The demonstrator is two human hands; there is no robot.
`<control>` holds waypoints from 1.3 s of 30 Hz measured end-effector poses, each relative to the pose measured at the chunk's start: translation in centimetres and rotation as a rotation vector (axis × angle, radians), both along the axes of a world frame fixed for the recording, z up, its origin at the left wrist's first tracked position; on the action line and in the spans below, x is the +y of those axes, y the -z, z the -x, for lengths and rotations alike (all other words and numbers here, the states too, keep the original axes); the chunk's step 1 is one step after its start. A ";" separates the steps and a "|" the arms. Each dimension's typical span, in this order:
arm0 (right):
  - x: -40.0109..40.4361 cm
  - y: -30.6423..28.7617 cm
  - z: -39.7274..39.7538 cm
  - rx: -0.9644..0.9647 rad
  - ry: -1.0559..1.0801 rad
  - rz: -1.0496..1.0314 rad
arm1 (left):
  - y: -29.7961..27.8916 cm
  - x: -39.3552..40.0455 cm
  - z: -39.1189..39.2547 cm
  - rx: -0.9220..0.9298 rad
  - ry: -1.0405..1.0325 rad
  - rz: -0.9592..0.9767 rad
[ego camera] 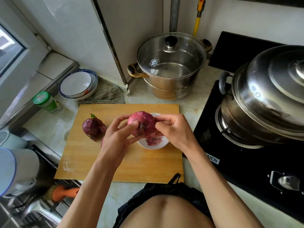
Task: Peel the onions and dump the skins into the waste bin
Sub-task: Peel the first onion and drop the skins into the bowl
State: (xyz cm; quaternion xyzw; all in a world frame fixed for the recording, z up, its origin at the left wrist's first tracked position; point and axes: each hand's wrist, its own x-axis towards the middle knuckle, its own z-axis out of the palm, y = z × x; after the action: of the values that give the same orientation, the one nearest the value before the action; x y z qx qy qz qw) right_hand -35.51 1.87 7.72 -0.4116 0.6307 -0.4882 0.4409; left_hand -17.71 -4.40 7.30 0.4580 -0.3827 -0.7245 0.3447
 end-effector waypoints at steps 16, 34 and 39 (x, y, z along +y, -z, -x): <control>-0.7 1.1 -0.6 0.019 -0.021 -0.009 | 0.1 0.2 -0.2 -0.134 -0.013 0.147; -0.4 1.1 0.4 0.199 -0.068 0.260 | -2.2 -0.7 0.7 -0.033 0.019 -0.313; -0.4 0.8 0.6 0.220 -0.077 0.316 | -2.2 -0.8 1.0 -0.094 0.086 -0.391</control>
State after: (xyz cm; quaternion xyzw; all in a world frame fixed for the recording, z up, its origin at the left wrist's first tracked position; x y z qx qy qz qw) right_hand -36.11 1.46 6.90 -0.5505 0.5745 -0.5158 0.3175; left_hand -18.68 -5.18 9.51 0.5330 -0.2696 -0.7767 0.1998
